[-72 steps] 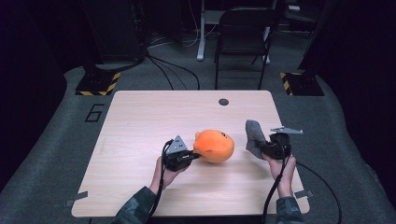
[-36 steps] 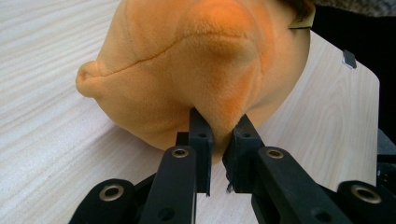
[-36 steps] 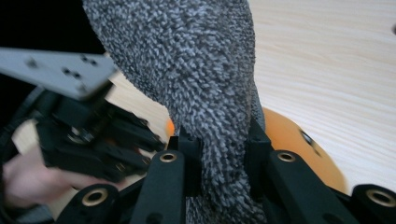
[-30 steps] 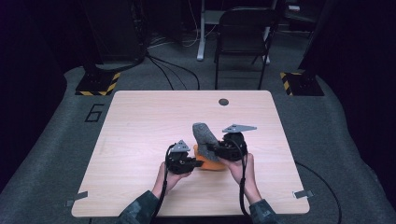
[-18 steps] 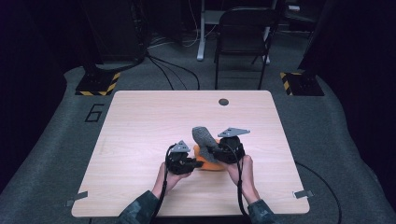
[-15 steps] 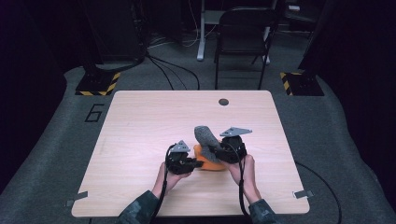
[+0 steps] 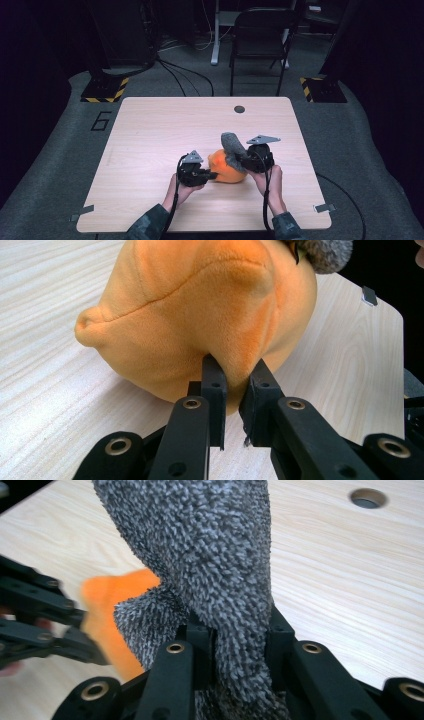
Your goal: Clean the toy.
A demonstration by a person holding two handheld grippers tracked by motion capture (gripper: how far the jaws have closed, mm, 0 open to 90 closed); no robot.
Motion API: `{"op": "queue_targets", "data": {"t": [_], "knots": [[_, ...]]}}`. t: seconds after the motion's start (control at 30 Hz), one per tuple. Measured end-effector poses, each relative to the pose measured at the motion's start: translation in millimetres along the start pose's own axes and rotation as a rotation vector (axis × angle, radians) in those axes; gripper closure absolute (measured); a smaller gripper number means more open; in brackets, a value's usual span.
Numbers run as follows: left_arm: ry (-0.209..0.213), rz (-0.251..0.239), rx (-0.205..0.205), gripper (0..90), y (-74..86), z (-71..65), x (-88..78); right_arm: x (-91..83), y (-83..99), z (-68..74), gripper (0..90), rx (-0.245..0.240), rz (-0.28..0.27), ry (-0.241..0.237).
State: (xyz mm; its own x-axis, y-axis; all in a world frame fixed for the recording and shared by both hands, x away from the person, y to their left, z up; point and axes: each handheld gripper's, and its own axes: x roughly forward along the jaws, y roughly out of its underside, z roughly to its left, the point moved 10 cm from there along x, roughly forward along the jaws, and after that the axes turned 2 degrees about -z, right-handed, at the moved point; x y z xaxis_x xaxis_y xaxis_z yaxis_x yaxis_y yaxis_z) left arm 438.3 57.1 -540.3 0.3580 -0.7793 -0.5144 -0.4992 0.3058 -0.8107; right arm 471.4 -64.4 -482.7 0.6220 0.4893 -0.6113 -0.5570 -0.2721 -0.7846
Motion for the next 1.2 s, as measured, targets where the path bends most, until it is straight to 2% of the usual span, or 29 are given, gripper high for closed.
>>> {"op": "queue_targets", "data": {"t": [0.07, 0.17, 0.4, 0.53, 0.6, 0.67, 0.7, 0.77, 0.83, 0.9, 1.0, 1.1, 1.2], "knots": [[-0.002, -0.003, -0.004, 81.5, -0.1, 0.4, 0.0, -0.1, 3.0, -8.5, 72.1, 0.007, 0.006, 0.02], [-0.001, -0.003, -0.004, 81.4, 0.0, 0.4, 0.2, 0.4, 7.7, -16.8, 72.1, 0.048, 0.013, 0.013], [0.003, 0.0, 0.003, 81.4, 0.0, 0.2, 0.5, 3.8, 22.8, -42.9, 72.0, 0.107, 0.049, 0.051], [0.002, 0.0, -0.002, 81.4, 0.2, 0.2, 0.5, 8.8, 33.4, -55.1, 72.1, 0.137, 0.081, 0.076], [0.002, 0.0, -0.002, 81.4, 0.2, 0.3, 0.5, 10.0, 36.1, -58.0, 72.1, 0.134, 0.088, 0.083], [0.002, 0.0, -0.001, 81.4, 0.2, 0.3, 0.6, 15.6, 45.1, -64.5, 72.1, 0.168, 0.113, 0.097], [0.002, 0.001, -0.002, 81.4, 0.3, 0.5, 0.5, 18.2, 48.8, -67.1, 72.1, 0.173, 0.122, 0.096], [0.004, 0.002, 0.0, 81.3, 0.6, 0.7, 0.5, 22.9, 57.8, -71.1, 72.1, 0.215, 0.152, 0.09], [0.004, -0.005, -0.005, 81.2, 0.5, 1.7, 0.6, 28.6, 69.5, -77.9, 72.1, 0.216, 0.2, 0.105], [0.006, -0.003, -0.002, 81.2, 0.5, 2.5, 0.1, 33.2, 77.6, -82.0, 72.5, 0.222, 0.223, 0.101], [0.009, -0.005, 0.003, 81.1, 0.4, 2.2, 0.1, 27.9, 71.0, -82.1, 73.7, 0.222, 0.204, 0.117], [0.01, -0.005, 0.003, 81.1, 0.4, 2.4, -0.1, 11.9, 52.8, -82.4, 74.3, 0.201, 0.133, 0.133], [0.011, -0.006, 0.003, 81.1, 0.2, 2.1, 0.2, -10.6, 29.9, -76.2, 74.2, 0.187, 0.049, 0.109]]}}
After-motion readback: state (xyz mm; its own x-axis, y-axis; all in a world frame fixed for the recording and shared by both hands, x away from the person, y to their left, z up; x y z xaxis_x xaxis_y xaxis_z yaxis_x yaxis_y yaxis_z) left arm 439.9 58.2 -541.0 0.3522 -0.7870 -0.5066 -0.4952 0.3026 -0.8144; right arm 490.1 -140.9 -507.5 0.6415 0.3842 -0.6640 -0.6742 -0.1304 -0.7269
